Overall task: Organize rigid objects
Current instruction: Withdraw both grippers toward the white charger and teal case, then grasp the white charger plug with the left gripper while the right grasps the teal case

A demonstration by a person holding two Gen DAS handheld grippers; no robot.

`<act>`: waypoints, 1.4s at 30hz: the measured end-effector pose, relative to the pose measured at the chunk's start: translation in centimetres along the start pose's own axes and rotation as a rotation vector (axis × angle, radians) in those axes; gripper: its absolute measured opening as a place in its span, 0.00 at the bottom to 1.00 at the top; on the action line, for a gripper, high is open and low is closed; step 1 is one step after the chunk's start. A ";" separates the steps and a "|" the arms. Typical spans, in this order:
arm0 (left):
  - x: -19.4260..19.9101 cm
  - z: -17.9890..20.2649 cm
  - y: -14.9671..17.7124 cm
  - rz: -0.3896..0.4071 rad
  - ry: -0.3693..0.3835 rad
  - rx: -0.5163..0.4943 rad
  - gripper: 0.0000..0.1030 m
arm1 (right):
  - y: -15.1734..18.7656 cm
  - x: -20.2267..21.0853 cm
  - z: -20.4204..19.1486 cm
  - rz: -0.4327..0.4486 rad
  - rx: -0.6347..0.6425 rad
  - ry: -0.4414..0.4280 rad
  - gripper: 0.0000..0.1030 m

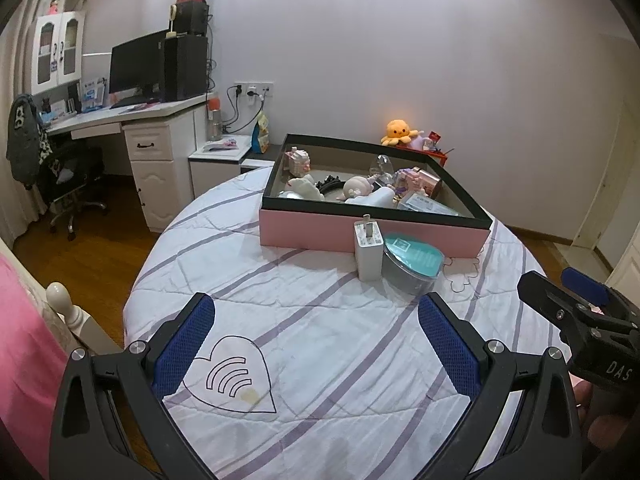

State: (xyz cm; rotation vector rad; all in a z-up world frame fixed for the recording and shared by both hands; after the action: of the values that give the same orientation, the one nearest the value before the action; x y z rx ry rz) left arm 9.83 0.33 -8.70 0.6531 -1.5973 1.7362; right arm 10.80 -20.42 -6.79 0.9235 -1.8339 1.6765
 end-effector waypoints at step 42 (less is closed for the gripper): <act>-12.2 1.5 -5.6 -0.175 0.167 0.010 0.66 | -2.5 -8.0 2.5 -0.158 -0.019 0.013 1.00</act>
State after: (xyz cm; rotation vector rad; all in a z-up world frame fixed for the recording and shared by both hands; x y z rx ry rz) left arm 21.81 -2.83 -14.03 0.6167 -1.3767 1.6259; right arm 18.14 -21.71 -11.45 1.0193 -1.7176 1.5632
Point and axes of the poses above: each gripper's, at about its wrist camera, not at the fingertips, and x roughly against the way its jaws point, z to its right, y to its underside, the point moved 2 cm from there along -x, roughly the way its jaws point, and after that the axes turned 14 degrees about -z, right-handed, at the moved point
